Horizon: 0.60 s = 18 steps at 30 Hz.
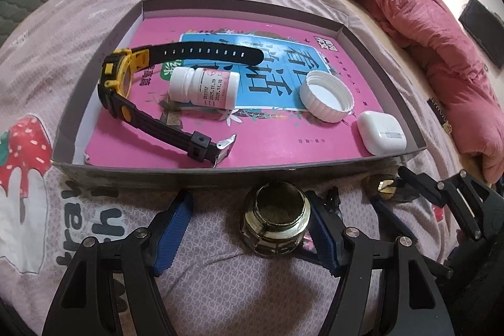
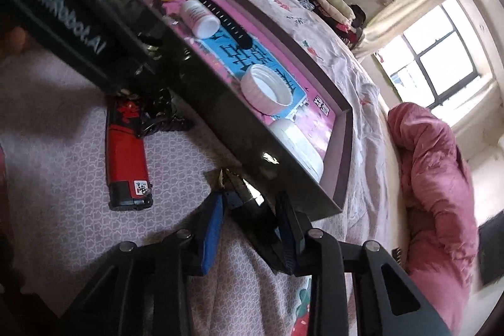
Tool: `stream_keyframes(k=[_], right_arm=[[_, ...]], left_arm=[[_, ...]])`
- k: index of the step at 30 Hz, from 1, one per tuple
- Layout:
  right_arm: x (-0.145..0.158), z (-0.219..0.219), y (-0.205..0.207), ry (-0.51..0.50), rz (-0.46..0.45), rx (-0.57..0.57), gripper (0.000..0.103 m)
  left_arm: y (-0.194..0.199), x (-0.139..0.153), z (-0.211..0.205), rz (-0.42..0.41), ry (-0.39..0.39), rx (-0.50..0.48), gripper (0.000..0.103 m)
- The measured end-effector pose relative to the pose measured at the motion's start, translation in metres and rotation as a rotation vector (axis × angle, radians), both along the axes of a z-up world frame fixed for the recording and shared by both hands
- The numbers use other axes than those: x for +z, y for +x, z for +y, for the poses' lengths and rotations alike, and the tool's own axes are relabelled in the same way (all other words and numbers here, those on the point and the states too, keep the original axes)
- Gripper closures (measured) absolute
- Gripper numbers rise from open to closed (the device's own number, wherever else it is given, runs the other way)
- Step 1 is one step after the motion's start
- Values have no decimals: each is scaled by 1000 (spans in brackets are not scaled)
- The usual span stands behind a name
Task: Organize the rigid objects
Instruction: 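Close the left tool on the brass jar while the right tool grasps the black-gold tube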
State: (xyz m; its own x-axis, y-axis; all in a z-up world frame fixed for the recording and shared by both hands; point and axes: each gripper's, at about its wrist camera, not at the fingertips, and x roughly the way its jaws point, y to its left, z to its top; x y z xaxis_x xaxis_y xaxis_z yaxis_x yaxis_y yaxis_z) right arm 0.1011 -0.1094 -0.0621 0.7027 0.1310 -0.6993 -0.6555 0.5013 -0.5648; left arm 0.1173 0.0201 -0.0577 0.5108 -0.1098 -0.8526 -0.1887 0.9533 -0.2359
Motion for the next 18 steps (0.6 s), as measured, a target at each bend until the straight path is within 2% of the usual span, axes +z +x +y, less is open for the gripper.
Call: stream_keyframes(k=[2,9,13,18], right_arm=[[6,-5,2,47,16,-23,71],[13,-7,-11,71,-14,14,75],[-5,3,-10,-38,-32,25,75],[-10,6,-5,-35,-12,8,73]], left_arm=[[1,-1,0,1,-8,0,31],[2,-3,4,-2,-35,3,31],[2,-4,4,1,-24,-4,31],[4,-5,1,1,-7,-10,31]])
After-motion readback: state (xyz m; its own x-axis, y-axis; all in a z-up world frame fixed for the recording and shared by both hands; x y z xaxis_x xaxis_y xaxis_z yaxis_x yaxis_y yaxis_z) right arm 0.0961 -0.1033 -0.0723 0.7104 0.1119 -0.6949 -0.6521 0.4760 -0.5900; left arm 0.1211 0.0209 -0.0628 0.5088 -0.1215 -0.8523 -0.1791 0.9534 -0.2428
